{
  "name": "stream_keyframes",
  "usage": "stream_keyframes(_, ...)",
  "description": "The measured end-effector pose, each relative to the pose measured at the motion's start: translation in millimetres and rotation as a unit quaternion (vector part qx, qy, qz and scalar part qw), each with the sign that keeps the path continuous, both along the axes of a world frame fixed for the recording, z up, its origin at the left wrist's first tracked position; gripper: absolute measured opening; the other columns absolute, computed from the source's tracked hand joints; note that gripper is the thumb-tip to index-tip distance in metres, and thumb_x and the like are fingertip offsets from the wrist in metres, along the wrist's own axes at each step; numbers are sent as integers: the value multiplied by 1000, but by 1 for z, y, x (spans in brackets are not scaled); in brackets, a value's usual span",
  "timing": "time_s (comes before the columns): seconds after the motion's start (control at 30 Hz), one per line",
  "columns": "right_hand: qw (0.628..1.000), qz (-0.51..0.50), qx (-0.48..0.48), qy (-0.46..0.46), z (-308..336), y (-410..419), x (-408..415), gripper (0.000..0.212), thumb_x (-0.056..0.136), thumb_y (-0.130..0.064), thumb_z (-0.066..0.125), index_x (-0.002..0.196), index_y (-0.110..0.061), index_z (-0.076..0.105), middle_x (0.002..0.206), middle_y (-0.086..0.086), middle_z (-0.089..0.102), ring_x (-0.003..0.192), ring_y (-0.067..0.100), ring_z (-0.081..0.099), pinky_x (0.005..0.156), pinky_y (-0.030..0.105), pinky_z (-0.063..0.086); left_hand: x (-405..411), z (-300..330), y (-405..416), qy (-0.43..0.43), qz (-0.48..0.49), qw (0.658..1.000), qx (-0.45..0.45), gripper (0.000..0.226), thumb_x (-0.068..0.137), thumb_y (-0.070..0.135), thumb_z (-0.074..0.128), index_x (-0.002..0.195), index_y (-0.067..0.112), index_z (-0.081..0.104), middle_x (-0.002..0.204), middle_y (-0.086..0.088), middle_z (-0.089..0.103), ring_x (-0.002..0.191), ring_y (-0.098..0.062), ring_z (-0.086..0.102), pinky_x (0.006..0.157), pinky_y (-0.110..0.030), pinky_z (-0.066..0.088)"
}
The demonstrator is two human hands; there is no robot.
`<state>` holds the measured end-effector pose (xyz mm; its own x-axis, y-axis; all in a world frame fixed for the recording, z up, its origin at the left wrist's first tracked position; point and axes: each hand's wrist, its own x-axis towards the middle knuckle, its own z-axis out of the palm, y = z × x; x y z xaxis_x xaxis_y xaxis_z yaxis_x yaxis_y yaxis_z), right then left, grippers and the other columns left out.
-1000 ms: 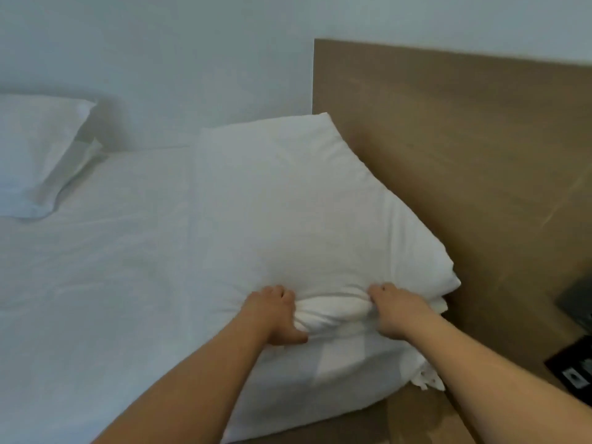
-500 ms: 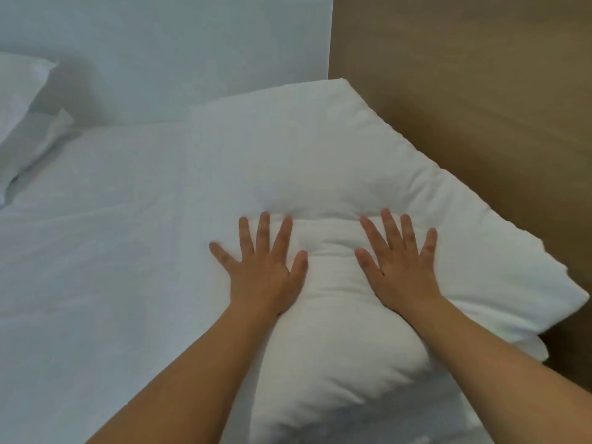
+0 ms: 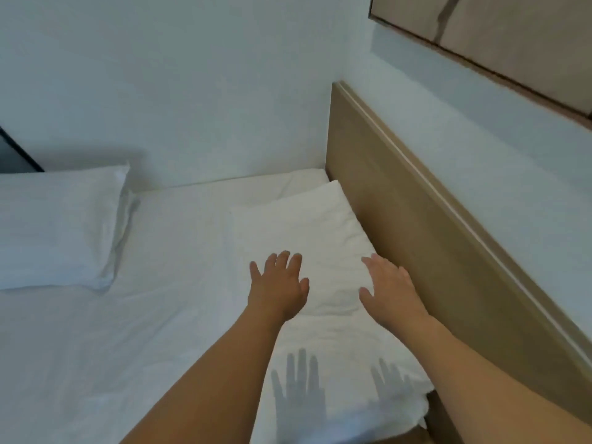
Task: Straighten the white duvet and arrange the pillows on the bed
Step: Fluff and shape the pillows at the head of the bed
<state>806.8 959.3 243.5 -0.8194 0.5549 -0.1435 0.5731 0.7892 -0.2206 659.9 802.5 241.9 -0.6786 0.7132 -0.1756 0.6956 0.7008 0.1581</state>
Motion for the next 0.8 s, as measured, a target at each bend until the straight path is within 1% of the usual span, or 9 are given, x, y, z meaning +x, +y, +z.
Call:
stream_keyframes(0.07,1000,-4,-18,16,89,-21,-3,57,96,-30,45,149,-19,28,156,0,26,143,17,23,118,38,17,3,82,-17,-9,-6,1000,11,54,100,44,29,150,25,22,159,0,19,145,-25,18,116,-57,9)
stream_keyframes(0.13,998,1,-30,52,158,-49,-3,57,94,-26,49,148,-18,31,154,-1,32,140,17,30,117,37,22,6,144,-41,-5,-13,999,33,53,100,43,31,149,24,24,157,-1,23,142,-26,25,116,-55,13)
stream_keyframes(0.2,997,1,-42,71,207,-77,-3,59,92,-23,51,147,-17,32,152,-2,35,138,17,34,116,38,25,3,189,-67,20,-14,998,62,52,99,40,34,148,22,27,155,-2,27,138,-26,31,115,-51,18)
stream_keyframes(0.23,996,-1,-42,76,223,-91,-3,60,91,-22,52,147,-17,32,152,-1,36,138,17,34,115,39,26,0,206,-79,34,-12,996,80,51,99,38,36,146,20,30,153,-3,31,134,-27,36,113,-49,23)
stream_keyframes(0.33,992,-15,-45,117,250,-133,-7,61,87,-17,53,146,-16,36,149,-1,41,136,17,38,113,39,31,-11,241,-117,46,-17,988,145,49,96,30,43,142,13,38,144,-7,41,121,-29,46,101,-41,41)
stream_keyframes(0.4,987,-45,-54,143,258,-163,-12,61,86,-15,52,145,-16,38,148,-1,42,135,16,38,112,38,32,-23,255,-146,41,-36,986,158,48,95,27,46,141,13,38,142,-6,42,120,-28,46,97,-39,45)
stream_keyframes(0.53,981,-79,-65,165,266,-225,-28,60,91,-19,53,148,-19,33,152,-4,36,139,13,32,115,29,26,-52,270,-206,52,-75,985,148,47,95,24,45,140,14,38,141,-3,42,119,-24,47,94,-33,45)
stream_keyframes(0.7,977,-58,-35,202,282,-274,-53,60,90,-19,52,148,-18,33,151,-3,37,139,13,33,116,30,25,-74,276,-256,62,-69,984,153,46,94,21,44,138,13,41,138,-3,44,117,-24,48,91,-33,46)
stream_keyframes(0.8,981,-41,-53,183,278,-304,-67,61,91,-19,51,149,-18,31,153,-3,35,140,12,32,116,27,21,-80,270,-287,70,-53,987,134,46,94,26,44,138,14,42,137,-2,47,113,-24,51,92,-33,45)
